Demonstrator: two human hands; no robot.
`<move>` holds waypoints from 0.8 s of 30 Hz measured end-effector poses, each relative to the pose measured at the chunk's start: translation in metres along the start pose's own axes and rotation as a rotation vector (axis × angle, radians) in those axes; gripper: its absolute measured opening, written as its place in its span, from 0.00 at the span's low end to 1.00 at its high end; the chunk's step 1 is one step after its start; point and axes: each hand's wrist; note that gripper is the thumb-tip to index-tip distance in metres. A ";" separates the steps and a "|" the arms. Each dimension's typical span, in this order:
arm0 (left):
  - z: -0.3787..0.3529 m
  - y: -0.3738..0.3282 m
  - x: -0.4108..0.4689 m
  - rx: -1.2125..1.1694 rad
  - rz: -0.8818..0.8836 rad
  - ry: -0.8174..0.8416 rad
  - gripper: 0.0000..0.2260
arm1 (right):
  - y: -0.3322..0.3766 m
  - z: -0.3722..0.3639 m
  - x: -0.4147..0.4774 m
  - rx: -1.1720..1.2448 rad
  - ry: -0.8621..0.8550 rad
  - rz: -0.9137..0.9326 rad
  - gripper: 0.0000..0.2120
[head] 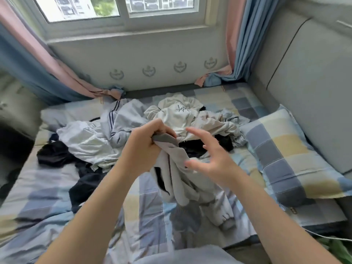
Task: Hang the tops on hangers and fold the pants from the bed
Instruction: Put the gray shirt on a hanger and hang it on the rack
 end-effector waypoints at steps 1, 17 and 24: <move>0.017 -0.005 -0.001 -0.002 -0.045 0.014 0.17 | 0.014 -0.008 0.009 0.012 0.029 0.044 0.34; 0.195 -0.013 -0.019 0.083 -0.019 -0.468 0.16 | 0.127 -0.124 0.098 0.286 -0.106 0.337 0.14; 0.226 0.028 -0.035 0.096 0.079 -0.643 0.13 | 0.056 -0.158 0.103 0.193 0.252 -0.052 0.10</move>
Point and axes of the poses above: each hand's wrist, its own x-axis towards the middle knuckle, its own z-axis out of the back of the hand, y = z × x, and after that the axes turned 8 degrees about z, right-handed
